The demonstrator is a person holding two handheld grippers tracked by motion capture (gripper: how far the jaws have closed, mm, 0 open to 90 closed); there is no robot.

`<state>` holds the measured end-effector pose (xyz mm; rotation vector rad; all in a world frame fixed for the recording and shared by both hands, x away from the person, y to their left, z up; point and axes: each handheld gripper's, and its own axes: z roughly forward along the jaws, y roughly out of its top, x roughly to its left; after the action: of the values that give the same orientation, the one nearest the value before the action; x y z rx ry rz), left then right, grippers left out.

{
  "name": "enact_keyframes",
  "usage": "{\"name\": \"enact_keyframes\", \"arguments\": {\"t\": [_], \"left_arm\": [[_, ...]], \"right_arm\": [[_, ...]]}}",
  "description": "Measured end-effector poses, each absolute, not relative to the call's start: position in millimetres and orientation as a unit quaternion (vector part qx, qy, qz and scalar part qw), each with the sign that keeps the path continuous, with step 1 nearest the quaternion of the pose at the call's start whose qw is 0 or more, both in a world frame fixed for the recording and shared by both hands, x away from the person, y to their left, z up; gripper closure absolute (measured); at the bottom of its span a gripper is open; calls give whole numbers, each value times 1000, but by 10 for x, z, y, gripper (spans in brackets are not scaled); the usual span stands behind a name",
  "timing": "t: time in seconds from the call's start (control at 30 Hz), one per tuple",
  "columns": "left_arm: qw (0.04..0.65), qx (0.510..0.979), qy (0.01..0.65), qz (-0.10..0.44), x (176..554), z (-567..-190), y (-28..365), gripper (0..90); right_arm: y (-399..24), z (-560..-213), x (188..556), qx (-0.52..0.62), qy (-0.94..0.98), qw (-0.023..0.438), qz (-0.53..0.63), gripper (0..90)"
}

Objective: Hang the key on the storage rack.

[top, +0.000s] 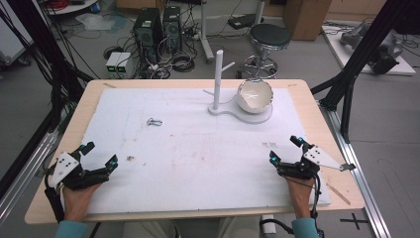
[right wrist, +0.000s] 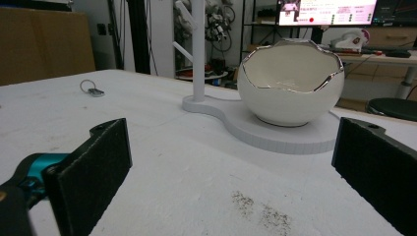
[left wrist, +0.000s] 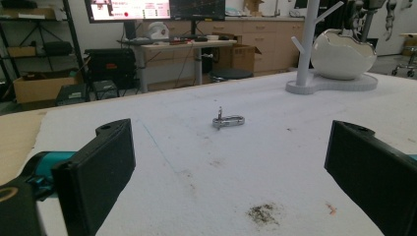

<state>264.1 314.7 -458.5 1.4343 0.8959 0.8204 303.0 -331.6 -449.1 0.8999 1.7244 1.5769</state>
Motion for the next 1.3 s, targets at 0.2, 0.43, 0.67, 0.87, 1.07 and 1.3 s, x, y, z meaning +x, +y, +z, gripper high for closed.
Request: {"name": "enact_keyframes", "arguments": {"t": [0.2, 0.43, 0.67, 0.87, 1.07, 1.3], "left_arm": [[589, 616, 388, 352, 2646, -4584, 3146, 55], [587, 619, 389, 347, 2659, -4581, 3149, 55], [588, 617, 401, 336, 2681, -4575, 3171, 55], [576, 633, 394, 334, 2817, -4351, 3104, 55], [548, 663, 381, 339, 3075, -3975, 3023, 55], [514, 702, 376, 319, 3512, -3644, 2962, 55]], "right_arm": [[-3327, -4490, 3034, 344, 652, 309, 600, 7], [-3319, -4490, 3030, 342, 654, 311, 599, 7], [-3342, -4491, 3042, 349, 649, 303, 605, 7], [-3346, -4489, 3056, 351, 650, 299, 603, 7], [-3351, -4490, 3055, 357, 648, 291, 606, 7], [-3347, -4490, 3057, 351, 651, 298, 603, 7]]}}
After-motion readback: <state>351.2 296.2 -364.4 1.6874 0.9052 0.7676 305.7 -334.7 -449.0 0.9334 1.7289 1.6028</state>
